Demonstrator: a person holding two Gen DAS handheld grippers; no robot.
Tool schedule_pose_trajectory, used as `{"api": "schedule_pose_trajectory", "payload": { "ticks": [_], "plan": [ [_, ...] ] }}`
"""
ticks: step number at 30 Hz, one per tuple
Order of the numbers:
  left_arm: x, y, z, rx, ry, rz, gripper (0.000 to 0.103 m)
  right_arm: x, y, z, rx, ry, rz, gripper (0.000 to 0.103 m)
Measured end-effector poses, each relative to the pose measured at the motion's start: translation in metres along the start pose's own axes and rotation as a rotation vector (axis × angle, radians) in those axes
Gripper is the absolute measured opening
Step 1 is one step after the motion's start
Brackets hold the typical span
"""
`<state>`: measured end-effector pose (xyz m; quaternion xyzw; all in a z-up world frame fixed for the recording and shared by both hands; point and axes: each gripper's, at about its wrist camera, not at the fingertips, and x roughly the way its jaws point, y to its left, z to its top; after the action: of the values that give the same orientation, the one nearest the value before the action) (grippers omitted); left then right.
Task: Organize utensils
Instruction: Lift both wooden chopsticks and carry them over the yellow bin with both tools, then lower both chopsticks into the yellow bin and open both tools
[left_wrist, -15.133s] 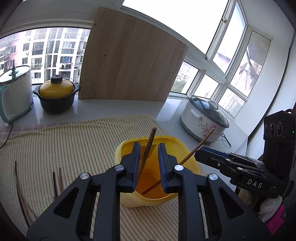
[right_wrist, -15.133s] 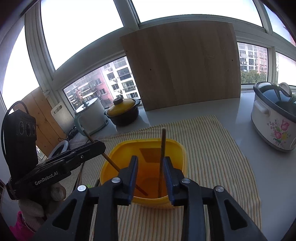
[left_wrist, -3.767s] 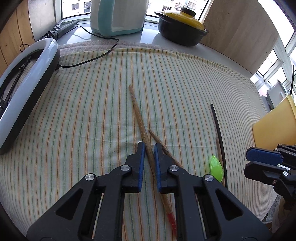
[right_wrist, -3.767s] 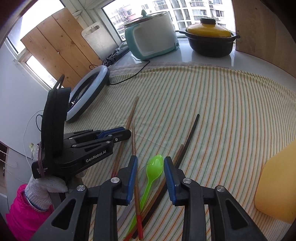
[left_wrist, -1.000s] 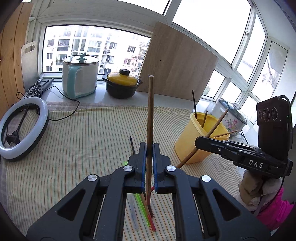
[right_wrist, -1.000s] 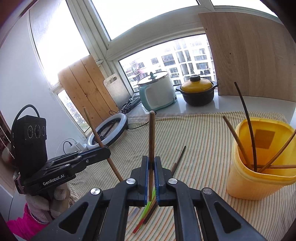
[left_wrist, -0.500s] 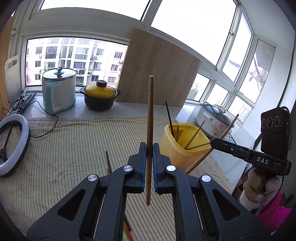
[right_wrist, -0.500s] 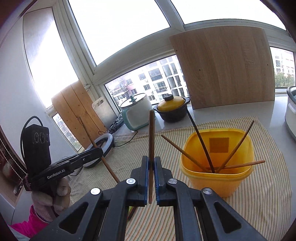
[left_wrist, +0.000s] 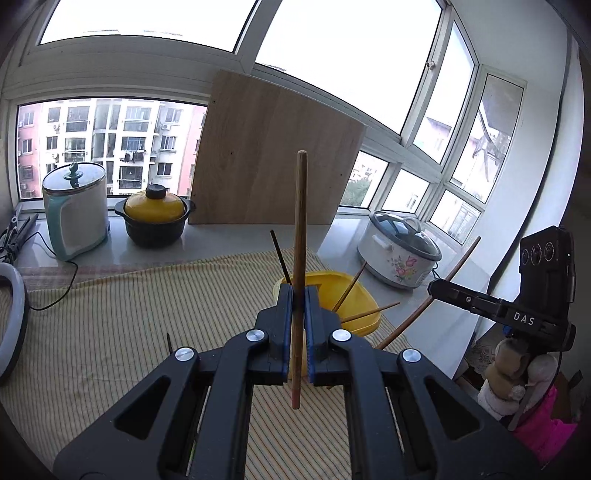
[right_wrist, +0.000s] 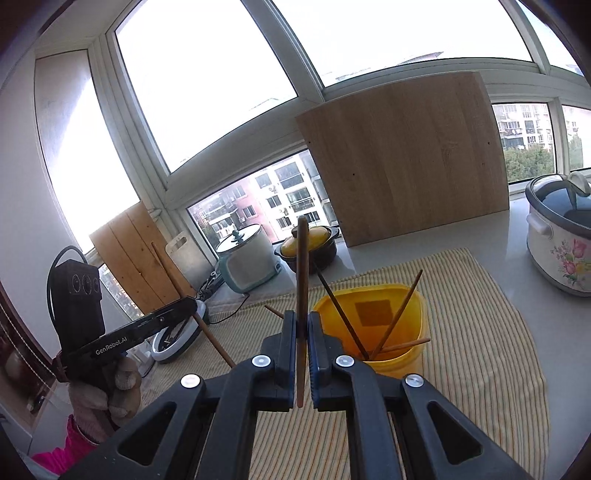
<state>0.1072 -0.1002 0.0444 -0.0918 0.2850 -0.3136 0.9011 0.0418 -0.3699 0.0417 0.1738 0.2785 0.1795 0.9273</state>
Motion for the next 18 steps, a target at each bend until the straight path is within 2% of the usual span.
{"api": "schedule_pose_trajectory", "payload": {
  "ticks": [18],
  "plan": [
    [0.024, -0.034, 0.038, 0.048, -0.059, -0.040, 0.004, -0.030, -0.016, 0.026, 0.014, -0.120, -0.059, 0.003]
  ]
}}
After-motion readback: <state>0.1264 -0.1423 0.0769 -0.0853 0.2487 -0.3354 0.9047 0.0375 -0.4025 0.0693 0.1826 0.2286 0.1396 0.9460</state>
